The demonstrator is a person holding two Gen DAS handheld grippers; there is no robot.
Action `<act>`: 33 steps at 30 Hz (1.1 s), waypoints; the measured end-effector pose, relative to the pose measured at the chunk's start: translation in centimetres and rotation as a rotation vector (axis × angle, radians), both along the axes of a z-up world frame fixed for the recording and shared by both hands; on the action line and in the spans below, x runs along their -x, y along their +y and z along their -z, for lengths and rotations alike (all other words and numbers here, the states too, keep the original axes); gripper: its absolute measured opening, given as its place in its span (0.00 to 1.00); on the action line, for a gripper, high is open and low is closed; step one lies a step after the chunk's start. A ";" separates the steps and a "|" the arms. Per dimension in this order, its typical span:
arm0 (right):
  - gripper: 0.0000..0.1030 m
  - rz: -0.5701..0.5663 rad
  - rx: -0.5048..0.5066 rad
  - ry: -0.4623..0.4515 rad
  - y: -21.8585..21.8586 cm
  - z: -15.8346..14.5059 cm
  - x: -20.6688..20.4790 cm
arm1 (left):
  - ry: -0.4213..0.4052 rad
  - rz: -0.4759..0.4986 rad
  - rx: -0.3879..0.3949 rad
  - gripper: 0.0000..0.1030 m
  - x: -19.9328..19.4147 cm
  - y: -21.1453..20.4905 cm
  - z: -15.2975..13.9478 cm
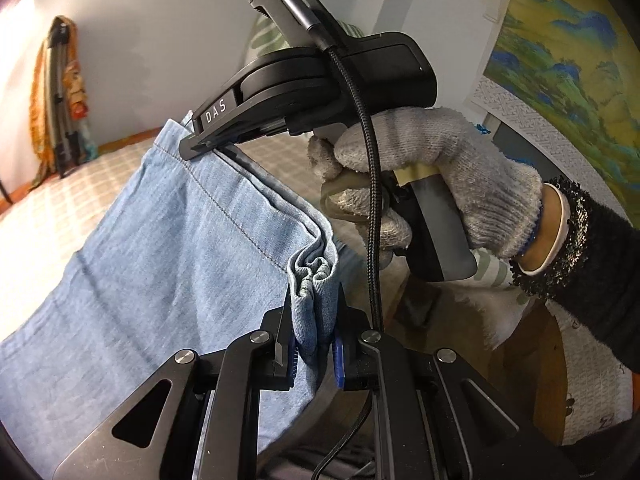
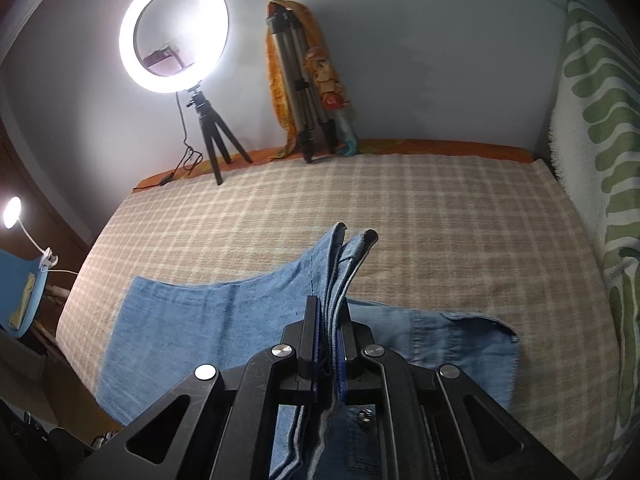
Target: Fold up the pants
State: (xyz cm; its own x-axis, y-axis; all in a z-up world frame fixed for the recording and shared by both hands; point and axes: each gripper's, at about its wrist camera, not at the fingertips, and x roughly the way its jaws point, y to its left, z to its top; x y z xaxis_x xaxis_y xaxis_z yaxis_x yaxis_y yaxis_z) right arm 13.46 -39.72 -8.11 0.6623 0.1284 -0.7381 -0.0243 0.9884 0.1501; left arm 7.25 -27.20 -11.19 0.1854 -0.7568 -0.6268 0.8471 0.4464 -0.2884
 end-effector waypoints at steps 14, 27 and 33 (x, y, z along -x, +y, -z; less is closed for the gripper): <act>0.04 0.081 -0.008 0.019 -6.2 1.6 0.8 | 0.021 0.058 -0.019 0.11 -0.9 -3.5 1.2; 0.04 0.080 -0.016 0.078 -8.2 5.7 -0.8 | 0.054 0.048 -0.051 0.15 -1.3 0.1 1.2; 0.04 0.084 -0.015 0.092 -8.9 7.1 -1.0 | 0.028 -0.037 -0.057 0.18 -2.4 4.5 0.6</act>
